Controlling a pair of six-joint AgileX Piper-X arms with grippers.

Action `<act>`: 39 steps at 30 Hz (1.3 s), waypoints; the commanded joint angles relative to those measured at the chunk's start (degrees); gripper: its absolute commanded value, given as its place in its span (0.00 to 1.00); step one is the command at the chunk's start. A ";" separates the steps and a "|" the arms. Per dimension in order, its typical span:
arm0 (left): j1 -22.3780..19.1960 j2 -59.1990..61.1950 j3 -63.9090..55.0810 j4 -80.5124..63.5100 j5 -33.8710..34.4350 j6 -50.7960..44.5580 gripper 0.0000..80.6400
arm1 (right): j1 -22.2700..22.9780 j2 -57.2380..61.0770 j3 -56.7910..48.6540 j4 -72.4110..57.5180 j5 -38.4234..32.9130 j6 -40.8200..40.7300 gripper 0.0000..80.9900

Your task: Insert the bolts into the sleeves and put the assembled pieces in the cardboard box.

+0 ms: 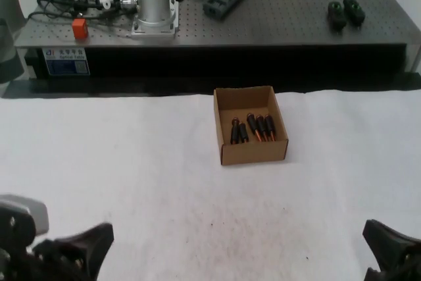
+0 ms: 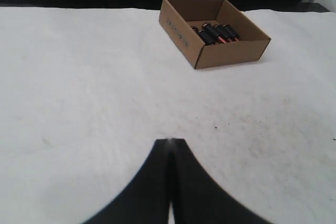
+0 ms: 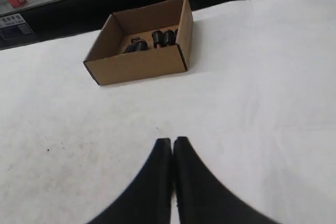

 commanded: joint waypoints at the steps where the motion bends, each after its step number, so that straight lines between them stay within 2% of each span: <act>1: -0.05 -0.50 2.03 -3.60 -0.65 -0.17 0.01 | 0.11 2.06 -0.05 -3.32 -0.20 1.14 0.03; 12: -0.05 -0.50 4.86 -3.17 2.08 -4.38 0.01 | 0.11 9.81 -0.05 -2.62 -2.39 0.57 0.03; 27: -0.05 -0.96 4.86 3.89 1.82 -5.80 0.01 | 0.11 10.33 -0.37 13.42 -2.91 3.12 0.03; 39: -0.05 -15.71 4.86 18.15 0.46 -7.17 0.01 | 0.11 10.09 -1.51 15.39 -2.10 4.03 0.03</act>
